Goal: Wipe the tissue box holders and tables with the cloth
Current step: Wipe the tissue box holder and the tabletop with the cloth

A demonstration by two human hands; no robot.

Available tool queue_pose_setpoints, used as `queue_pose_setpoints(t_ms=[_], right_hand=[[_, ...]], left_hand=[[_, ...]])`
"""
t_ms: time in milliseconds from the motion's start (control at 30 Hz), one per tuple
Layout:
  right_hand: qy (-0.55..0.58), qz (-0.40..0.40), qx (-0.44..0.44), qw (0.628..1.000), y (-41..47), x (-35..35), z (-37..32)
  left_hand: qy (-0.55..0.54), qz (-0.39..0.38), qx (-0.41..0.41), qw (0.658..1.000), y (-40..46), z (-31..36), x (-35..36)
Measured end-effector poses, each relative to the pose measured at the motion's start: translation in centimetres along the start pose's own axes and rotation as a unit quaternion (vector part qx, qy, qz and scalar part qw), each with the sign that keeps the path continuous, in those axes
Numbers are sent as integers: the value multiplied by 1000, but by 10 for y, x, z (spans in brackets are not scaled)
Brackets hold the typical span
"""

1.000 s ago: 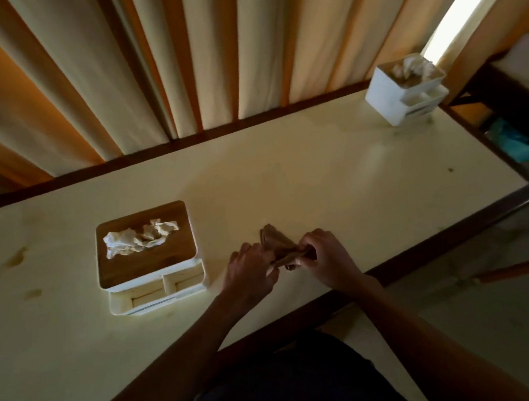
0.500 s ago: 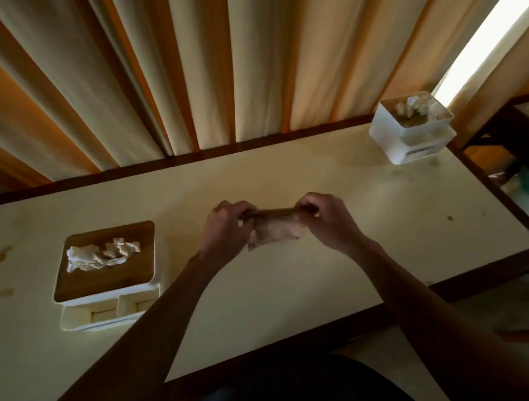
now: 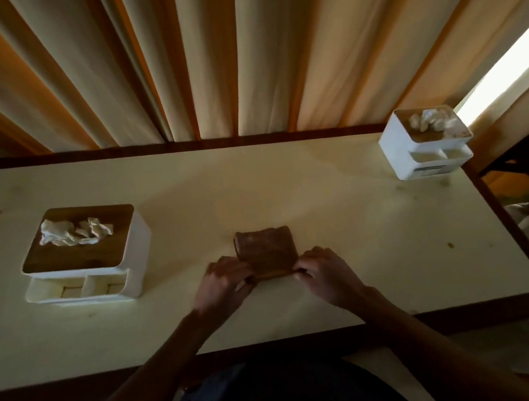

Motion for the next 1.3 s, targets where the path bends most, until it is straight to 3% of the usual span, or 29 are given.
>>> queue_pose_setpoints(t_ms=[133, 233, 567, 800, 1300], right_hand=[[32, -49, 18, 998, -15, 6, 10], [66, -49, 29, 996, -12, 1, 8], [164, -61, 79, 981, 21, -4, 8], [158, 8, 155, 975, 45, -4, 20], [123, 69, 224, 964, 39, 3, 28]], left_hand=[[19, -2, -2, 1000, -15, 9, 6], [-29, -31, -24, 999, -13, 7, 5], [-189, -130, -222, 948, 10, -14, 6], [-177, -123, -274, 937, 35, -19, 5], [-85, -121, -275, 950, 56, -19, 17]])
Point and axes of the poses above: each hand's wrist, its own y-axis towards the middle knuckle, its own x-axis out of the palm, z = x × y, the point moved 5 cm from there along y, towards the middle knuckle, and after that the axes turned 12 degrees about y, right-handed, at the moved point
